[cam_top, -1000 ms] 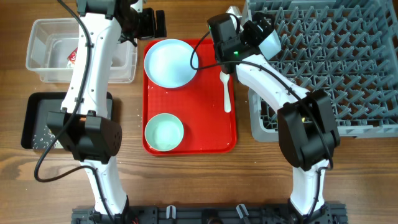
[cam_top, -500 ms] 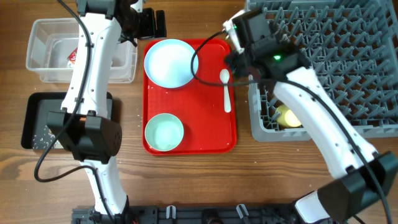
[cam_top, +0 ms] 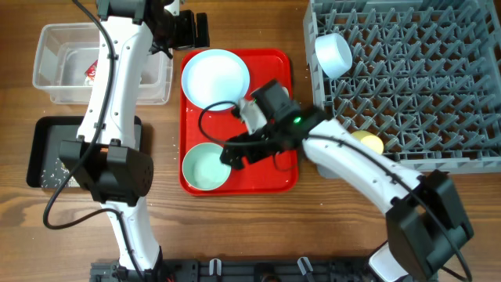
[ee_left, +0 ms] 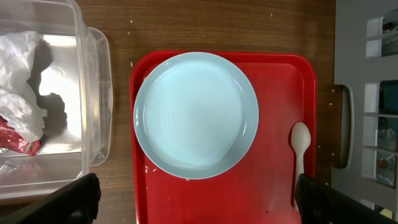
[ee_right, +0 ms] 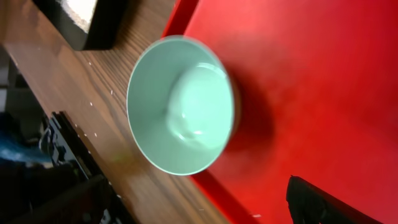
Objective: Sort waste into correct bins and load items into the dishwasher rack
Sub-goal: 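Reach the right gripper to the green bowl and grasp its rim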
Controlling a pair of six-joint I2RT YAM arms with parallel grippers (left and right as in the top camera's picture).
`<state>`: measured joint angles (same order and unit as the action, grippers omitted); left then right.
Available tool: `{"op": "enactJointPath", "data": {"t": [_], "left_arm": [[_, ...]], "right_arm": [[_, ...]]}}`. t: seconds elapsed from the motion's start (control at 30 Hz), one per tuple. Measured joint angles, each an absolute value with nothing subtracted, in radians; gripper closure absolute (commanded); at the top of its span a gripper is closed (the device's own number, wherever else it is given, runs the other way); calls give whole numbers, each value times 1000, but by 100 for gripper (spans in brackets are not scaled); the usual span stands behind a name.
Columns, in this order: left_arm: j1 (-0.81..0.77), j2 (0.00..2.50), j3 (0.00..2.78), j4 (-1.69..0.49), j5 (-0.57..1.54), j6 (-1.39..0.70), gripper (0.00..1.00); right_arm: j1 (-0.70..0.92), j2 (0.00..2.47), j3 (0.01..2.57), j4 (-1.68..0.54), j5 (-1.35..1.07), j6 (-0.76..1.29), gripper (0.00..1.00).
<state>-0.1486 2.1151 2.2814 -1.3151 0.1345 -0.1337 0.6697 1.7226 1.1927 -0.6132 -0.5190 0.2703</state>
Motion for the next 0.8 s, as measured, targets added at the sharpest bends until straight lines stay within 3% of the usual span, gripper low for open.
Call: {"op": "enactJointPath", "data": {"t": [0.33, 0.6, 0.8], "left_arm": [[-149, 2115, 2281, -1316, 134, -134, 0], [-149, 2115, 2281, -1315, 135, -134, 0], [-149, 2115, 2281, -1316, 135, -134, 0]], "right_arm": [[825, 1723, 1184, -556, -327, 509, 14], [836, 1777, 1184, -537, -290, 585, 34], [836, 1878, 1223, -595, -274, 625, 35]]}}
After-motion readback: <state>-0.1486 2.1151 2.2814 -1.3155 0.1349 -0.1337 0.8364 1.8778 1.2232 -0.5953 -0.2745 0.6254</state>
